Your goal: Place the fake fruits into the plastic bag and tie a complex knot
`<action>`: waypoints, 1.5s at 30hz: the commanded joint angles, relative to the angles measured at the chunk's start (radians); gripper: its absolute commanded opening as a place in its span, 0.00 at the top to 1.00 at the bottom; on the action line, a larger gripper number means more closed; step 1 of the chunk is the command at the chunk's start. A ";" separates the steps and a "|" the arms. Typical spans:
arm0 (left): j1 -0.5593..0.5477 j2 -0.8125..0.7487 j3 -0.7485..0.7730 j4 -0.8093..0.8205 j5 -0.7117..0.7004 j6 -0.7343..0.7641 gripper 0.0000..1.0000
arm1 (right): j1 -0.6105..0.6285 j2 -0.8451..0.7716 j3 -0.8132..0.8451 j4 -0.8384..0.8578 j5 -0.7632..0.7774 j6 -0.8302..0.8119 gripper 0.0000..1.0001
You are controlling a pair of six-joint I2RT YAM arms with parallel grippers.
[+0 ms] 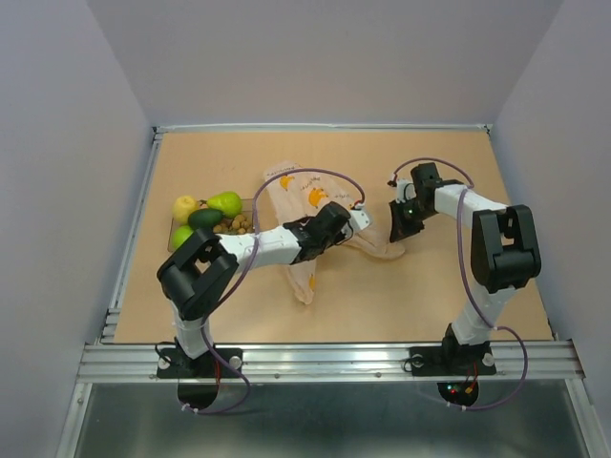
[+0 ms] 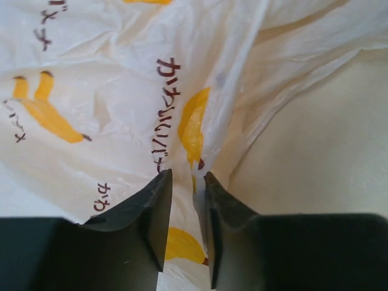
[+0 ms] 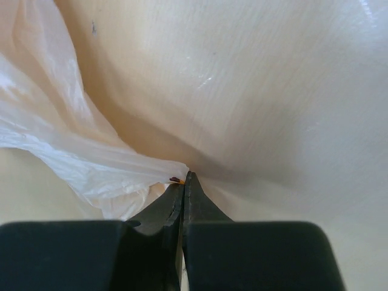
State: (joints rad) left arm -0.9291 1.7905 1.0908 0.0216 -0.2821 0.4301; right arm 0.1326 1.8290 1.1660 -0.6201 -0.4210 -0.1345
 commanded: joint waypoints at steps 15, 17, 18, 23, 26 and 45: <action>0.212 -0.149 0.358 -0.163 0.544 -0.394 1.00 | -0.097 -0.142 0.408 0.091 0.188 0.133 0.12; 0.269 -0.116 0.464 -0.158 0.624 -0.519 1.00 | -0.161 -0.175 0.503 0.082 0.066 0.246 0.00; 0.285 -0.105 0.497 -0.149 0.641 -0.560 1.00 | -0.191 -0.175 0.521 0.083 0.065 0.283 0.00; 0.357 -0.069 0.625 0.007 0.758 -0.790 1.00 | -0.318 -0.318 0.401 0.085 -0.183 0.417 0.00; 0.360 -0.045 0.672 0.043 0.788 -0.862 1.00 | -0.323 -0.407 0.298 0.089 -0.274 0.444 0.00; 0.417 -0.033 0.624 0.241 0.681 -1.288 1.00 | -0.519 -0.671 -0.011 0.510 -0.301 1.013 0.00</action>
State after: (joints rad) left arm -0.5526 1.7535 1.6848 0.2363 0.4747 -0.7982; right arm -0.3145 1.1336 1.0798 -0.1955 -0.7006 0.7856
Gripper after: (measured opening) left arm 0.079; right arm 0.998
